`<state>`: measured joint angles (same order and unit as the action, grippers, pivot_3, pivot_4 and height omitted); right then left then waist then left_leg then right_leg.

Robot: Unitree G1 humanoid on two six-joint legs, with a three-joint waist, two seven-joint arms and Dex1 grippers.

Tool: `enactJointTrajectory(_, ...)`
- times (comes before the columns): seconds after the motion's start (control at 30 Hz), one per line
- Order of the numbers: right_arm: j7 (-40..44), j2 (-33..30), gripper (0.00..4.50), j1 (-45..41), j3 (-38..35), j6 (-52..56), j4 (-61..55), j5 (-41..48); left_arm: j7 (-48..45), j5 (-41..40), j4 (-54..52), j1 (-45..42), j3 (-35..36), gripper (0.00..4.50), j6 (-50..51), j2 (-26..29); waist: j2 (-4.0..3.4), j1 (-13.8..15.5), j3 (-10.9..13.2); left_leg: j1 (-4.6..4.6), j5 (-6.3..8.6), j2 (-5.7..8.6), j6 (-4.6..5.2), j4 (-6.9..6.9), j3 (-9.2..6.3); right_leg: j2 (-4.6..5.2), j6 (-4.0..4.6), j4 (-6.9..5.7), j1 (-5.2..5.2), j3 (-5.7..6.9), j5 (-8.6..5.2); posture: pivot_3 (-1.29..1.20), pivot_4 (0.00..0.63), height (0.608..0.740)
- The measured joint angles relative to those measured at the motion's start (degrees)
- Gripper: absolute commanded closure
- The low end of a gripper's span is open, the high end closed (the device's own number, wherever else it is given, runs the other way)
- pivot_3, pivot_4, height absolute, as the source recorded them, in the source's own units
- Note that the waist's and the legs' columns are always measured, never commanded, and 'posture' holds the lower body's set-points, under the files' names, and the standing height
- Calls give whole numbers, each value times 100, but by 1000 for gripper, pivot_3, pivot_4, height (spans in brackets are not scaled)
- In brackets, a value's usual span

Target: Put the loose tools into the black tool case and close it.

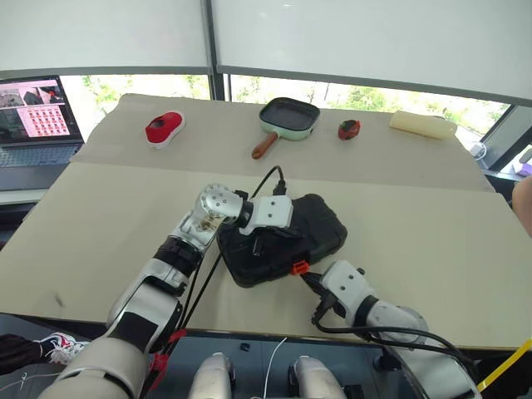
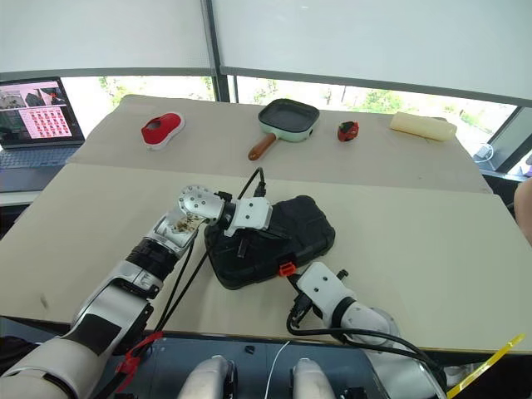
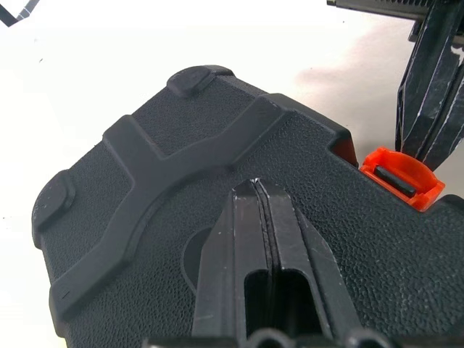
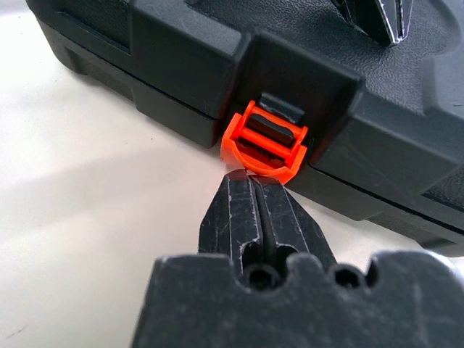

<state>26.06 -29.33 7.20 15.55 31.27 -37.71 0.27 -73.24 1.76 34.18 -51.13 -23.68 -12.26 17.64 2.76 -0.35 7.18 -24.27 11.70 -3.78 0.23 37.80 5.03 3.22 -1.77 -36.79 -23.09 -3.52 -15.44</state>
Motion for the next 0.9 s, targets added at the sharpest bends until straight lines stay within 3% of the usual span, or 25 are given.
enactJointTrajectory(0.67, -17, 51, 4493, -115, -140, 40, -358, 47, -4, 34, 34, -14, 0, 4486, -10, -42, -4, 25, -5, 3, 0, 1, 0, 0, 0, 0, 1, 1, 3, 0, 0, 0, 150, 740)
enactJointTrajectory(0.9, 153, -273, 4493, 476, -449, 172, -593, 100, -1, 35, 87, -34, 1, 4486, -28, -43, -4, 30, -5, 5, 0, 0, 0, 0, 0, 0, 0, 1, 4, 0, -1, 0, 150, 740)
